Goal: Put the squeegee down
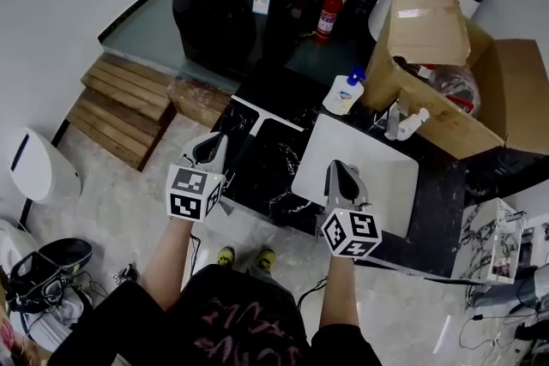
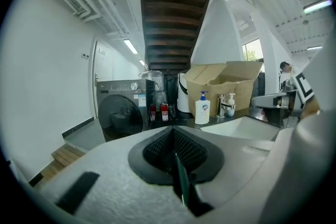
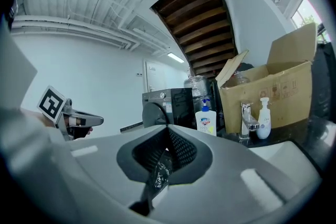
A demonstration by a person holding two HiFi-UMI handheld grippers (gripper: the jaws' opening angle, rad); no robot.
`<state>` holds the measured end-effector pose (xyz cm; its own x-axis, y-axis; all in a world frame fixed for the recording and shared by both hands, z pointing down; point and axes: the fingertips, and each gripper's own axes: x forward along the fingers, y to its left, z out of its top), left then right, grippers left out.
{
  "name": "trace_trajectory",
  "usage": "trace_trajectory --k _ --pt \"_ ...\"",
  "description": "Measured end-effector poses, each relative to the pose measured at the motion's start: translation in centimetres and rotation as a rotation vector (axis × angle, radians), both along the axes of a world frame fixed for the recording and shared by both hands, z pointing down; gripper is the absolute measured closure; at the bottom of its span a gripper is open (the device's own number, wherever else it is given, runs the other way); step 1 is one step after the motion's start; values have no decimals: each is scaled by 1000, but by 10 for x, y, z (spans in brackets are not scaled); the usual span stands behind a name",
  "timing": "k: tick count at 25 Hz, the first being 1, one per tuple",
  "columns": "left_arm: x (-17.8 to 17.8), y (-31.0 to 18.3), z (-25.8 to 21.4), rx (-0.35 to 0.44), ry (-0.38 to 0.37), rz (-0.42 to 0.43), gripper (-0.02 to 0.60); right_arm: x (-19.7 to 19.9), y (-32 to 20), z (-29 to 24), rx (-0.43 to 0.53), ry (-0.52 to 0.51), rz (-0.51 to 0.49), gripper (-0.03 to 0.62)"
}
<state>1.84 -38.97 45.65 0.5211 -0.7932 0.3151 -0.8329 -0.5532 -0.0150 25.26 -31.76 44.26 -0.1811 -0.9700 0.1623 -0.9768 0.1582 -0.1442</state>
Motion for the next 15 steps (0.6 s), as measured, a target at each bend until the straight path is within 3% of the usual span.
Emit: trace_trajectory --k 15 --pt "-5 -2 -65 144 18 44 575 -4 3 -38 85 34 21 583"
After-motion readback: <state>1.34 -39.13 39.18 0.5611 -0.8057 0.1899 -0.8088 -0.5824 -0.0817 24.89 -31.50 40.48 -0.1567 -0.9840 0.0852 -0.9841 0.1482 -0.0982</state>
